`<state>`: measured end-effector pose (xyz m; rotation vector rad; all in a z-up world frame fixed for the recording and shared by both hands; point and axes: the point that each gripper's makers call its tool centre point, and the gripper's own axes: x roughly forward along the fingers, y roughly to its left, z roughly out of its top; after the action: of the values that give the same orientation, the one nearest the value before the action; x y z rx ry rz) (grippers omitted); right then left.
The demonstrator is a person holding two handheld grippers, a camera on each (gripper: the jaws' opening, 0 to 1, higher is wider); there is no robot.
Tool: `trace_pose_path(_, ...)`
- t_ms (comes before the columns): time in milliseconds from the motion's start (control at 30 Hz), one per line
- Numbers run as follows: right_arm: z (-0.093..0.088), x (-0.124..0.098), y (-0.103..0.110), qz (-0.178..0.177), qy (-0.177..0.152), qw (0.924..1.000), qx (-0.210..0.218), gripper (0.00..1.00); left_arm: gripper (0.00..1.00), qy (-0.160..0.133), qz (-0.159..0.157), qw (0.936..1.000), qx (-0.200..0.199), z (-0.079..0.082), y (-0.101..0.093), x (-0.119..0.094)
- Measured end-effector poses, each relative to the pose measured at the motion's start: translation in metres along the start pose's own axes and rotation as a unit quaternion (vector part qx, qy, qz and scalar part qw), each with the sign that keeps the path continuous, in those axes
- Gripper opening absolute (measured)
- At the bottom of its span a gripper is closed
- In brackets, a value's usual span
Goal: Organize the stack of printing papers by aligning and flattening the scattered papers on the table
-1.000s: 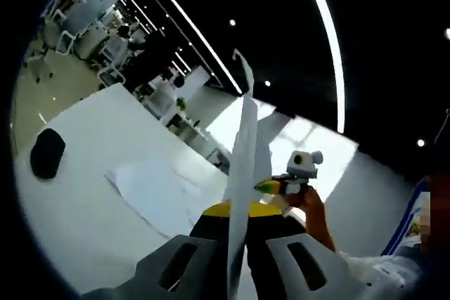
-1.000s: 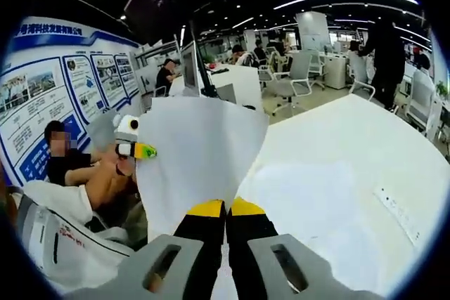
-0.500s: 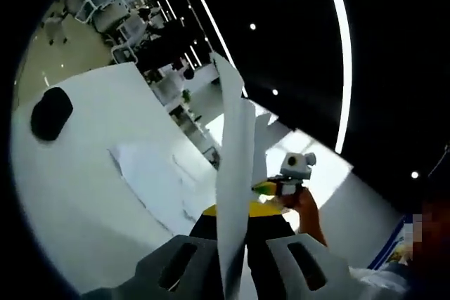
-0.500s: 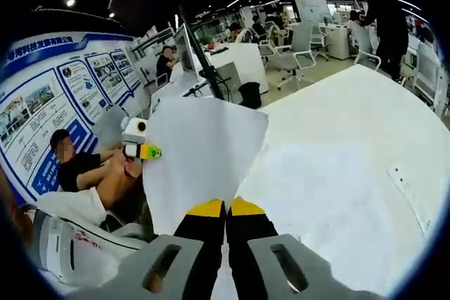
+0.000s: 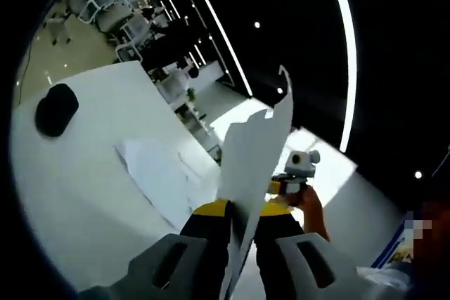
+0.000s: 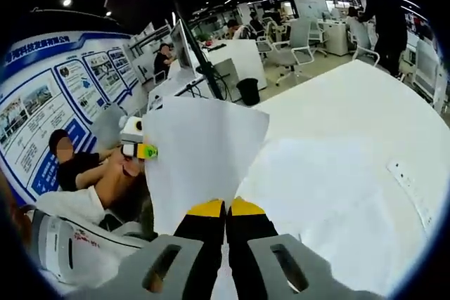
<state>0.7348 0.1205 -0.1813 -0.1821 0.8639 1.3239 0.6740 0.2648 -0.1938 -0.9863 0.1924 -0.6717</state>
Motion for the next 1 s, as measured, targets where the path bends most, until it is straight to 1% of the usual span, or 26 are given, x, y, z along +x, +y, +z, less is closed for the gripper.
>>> trace_pose_path(100,-0.002,0.0,-0.001,0.0,0.0,1.0,0.001,0.0,0.16,0.0,-0.002,1.0,-0.004,-0.001,0.0,0.0)
trace_pose_path(300,-0.002,-0.003,-0.012,-0.009,0.002,1.0,0.004,0.0,0.16,0.001,-0.005,0.9999,-0.013,0.0,0.0,0.0)
trace_pose_path(400,-0.003,-0.001,-0.005,-0.001,-0.002,1.0,0.005,0.0,0.16,0.001,-0.003,0.9999,-0.014,0.001,0.002,0.0)
trace_pose_path(600,-0.001,0.004,0.008,0.014,-0.002,0.9998,-0.016,0.0,0.16,0.003,-0.004,0.9999,-0.015,0.0,0.002,0.001)
trace_pose_path(1000,0.002,0.013,0.019,0.02,0.002,0.9992,-0.033,0.0,0.16,0.0,0.0,0.9999,-0.015,0.002,0.004,0.0)
